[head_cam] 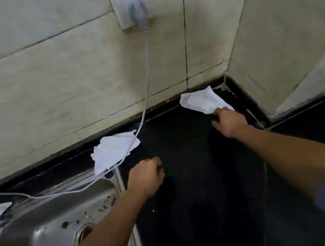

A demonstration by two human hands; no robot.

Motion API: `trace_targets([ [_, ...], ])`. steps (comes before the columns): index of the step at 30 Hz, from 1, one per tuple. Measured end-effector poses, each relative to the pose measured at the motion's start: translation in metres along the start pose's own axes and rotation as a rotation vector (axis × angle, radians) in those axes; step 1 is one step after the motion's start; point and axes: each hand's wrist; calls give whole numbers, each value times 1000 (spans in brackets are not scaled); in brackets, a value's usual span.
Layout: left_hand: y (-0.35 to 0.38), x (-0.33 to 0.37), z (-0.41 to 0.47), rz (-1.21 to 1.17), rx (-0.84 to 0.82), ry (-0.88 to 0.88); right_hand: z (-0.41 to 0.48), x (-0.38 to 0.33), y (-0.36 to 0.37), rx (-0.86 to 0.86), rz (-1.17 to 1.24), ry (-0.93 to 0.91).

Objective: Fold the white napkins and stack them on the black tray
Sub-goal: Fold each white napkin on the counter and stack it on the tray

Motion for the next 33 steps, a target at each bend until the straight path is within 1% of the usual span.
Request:
trace_targets([
  [2,9,-6,6,-21,-32,-19,24,3,5,35,53,67],
  [4,16,-15,9,-43,-38,-16,43,3,13,34,97,112],
  [7,23,-29,10,-63,-47,-44,64,0,31,6,161,185],
  [9,28,-41,6,-79,-54,-52,72,-1,44,-52,161,217],
  [12,33,-60,-6,-104,-50,-58,76,-2,56,-138,190,244],
  [15,33,-76,-20,-102,-53,-55,62,-9,58,-104,174,193],
  [19,24,-92,-39,-112,-42,2,11,-37,45,31,158,152],
  [22,16,-101,-53,-109,-52,67,-46,-57,39,78,123,81],
  [26,16,-108,-70,-92,-69,130,-124,-74,58,28,27,-2],
  [30,22,-109,-86,-75,-103,154,-194,-81,91,-85,-60,-67],
  [33,32,-103,-97,-88,-114,171,-237,-80,117,-129,-62,-120],
])
Point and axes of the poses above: each hand's wrist, its own z-axis towards the middle knuckle, its own y-axis out of the palm, x = y × z, and after that the axes turned 4 degrees about -z, right-handed
